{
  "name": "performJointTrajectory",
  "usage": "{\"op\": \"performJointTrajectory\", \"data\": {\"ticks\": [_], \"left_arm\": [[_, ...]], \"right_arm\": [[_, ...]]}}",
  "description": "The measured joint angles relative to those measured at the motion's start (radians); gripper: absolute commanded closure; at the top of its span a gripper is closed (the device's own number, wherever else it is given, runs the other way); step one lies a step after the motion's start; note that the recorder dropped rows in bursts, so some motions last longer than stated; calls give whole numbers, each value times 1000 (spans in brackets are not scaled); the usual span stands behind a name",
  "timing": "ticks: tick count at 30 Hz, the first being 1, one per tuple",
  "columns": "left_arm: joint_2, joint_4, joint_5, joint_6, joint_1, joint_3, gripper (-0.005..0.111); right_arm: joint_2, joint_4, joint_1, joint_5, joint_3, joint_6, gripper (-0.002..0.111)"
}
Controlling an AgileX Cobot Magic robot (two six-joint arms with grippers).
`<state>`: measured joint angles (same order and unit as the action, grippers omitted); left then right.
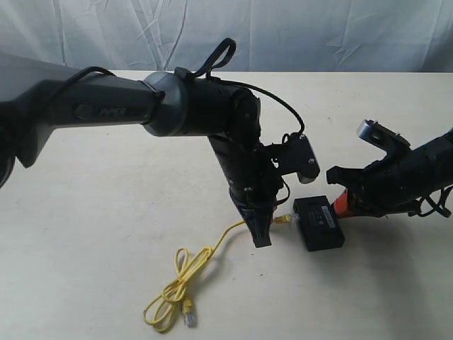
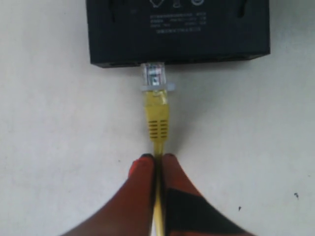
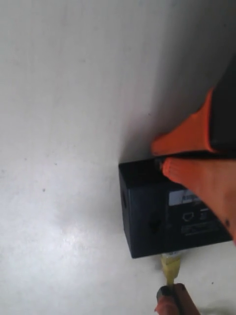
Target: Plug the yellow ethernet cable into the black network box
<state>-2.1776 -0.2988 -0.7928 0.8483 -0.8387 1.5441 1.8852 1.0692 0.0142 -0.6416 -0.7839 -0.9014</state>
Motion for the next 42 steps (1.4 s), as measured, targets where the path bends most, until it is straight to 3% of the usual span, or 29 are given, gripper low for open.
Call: {"op": "performJointTrajectory", "data": {"ticks": [18,25,40,42], "left_arm": [[0,-20,10,28,0,0,107],[0,-43,0,48,0,0,107],[0,31,21,-57,4,0,107],[0,31,16,-59,4,0,107]], "right_arm": [[0,2,0,2,0,-13,109],[-6,8,49,36,0,-21,109],[-49,-114,51,85,0,173,109],[-78,-146,14,58,0,210,109]]}}
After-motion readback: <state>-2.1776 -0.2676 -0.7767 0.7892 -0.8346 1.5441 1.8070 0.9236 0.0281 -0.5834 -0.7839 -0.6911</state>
